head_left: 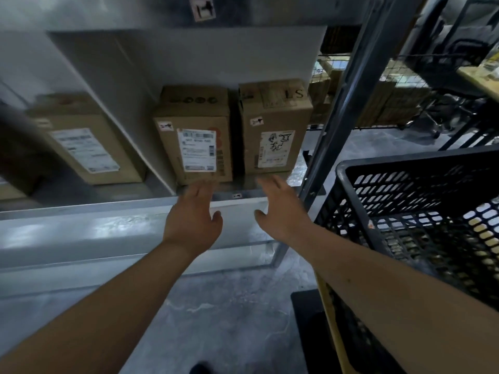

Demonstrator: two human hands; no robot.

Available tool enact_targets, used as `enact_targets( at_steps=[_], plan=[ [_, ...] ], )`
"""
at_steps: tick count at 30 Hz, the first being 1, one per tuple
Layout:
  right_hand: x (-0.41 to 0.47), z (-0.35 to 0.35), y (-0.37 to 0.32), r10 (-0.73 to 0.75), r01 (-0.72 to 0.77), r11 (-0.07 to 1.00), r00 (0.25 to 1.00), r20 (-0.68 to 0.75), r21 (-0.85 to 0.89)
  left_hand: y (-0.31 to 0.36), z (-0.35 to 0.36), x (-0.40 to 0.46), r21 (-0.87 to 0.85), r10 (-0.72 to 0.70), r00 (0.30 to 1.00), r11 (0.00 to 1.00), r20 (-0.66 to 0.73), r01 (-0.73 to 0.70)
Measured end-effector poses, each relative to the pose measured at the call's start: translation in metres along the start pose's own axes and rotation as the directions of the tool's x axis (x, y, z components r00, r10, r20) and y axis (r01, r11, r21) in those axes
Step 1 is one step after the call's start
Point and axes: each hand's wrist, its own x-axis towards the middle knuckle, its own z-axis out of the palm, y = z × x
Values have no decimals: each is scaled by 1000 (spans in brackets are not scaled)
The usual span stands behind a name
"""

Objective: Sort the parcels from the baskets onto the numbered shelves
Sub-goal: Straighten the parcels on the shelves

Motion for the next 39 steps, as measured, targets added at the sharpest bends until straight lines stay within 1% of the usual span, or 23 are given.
enact_targets(
  at_steps=[4,8,13,15,18,23,27,34,37,39],
  plan=[
    [-8,0,-27,-99,99,995,995,-10,-3,-22,-30,-7,6,-68,997,998,-28,68],
    [4,12,-46,-123,122,992,992,-30,-29,-34,-45,4,27,-34,998,999,-46,35],
    [31,26,-54,-84,87,993,996,41,-74,-44,-40,25,40,22,1000,999,1,-22],
    [43,30,-55,-90,92,991,996,25,-102,-47,-34,33,32,19,1000,999,14,-19],
    [59,34,-55,-74,76,989,997,20,-129,-51,-26,42,6,9,1000,1000,-4,-9],
    [70,36,-53,-90,86,991,995,-36,-105,-54,-19,44,-19,12,999,1000,-44,-13],
    [74,37,-54,-81,76,991,996,-40,-111,-55,-16,44,-34,12,999,999,-43,-14],
    [59,27,-59,-62,63,992,998,12,-109,-52,-27,37,-14,-7,1000,1000,-25,7],
    [37,16,-65,-87,94,989,995,57,-117,-50,-38,21,-3,2,1000,1000,-15,-2],
    [18,11,-69,-104,112,989,991,84,-94,-48,-47,6,10,-24,1000,1000,14,24]
  ],
)
